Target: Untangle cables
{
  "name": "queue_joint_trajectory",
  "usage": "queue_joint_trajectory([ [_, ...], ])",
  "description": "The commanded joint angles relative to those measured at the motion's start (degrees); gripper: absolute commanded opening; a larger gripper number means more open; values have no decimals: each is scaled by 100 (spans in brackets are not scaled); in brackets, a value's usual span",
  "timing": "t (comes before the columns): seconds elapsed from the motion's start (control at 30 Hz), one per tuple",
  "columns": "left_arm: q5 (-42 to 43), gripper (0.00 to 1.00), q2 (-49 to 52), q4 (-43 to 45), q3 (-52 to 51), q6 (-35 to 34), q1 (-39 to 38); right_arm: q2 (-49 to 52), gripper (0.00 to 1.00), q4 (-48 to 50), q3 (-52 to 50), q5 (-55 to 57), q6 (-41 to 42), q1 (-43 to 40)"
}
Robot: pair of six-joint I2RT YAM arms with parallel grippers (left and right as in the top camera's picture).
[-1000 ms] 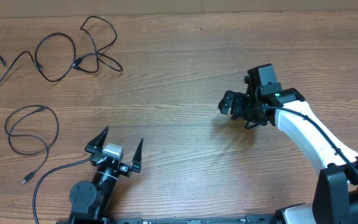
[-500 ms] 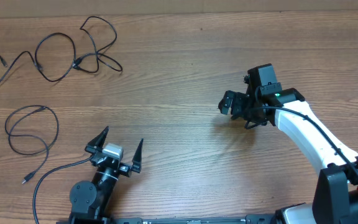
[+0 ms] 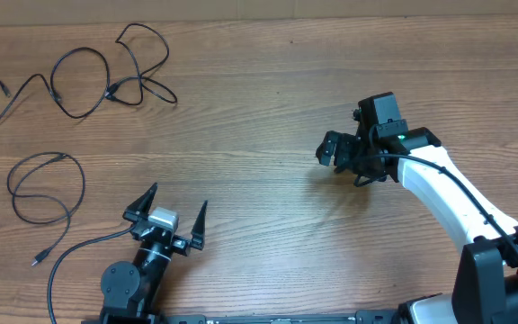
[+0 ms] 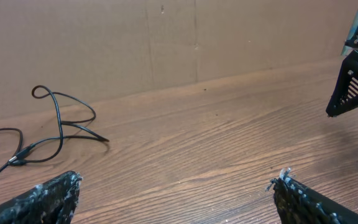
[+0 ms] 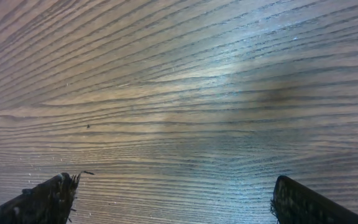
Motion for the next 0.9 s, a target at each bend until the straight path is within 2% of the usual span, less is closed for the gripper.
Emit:
queue_joint_trajectory([
  [0.0,70,100,-70,-20,-42,-109,9,-122,100,15,114,2,4,-11],
  [0.2,26,99,-70,-11,-42,-564,9,-122,100,15,114,2,4,-11],
  [0.87,-76,100,-66,7,-42,-553,9,-122,100,15,114,2,4,-11],
])
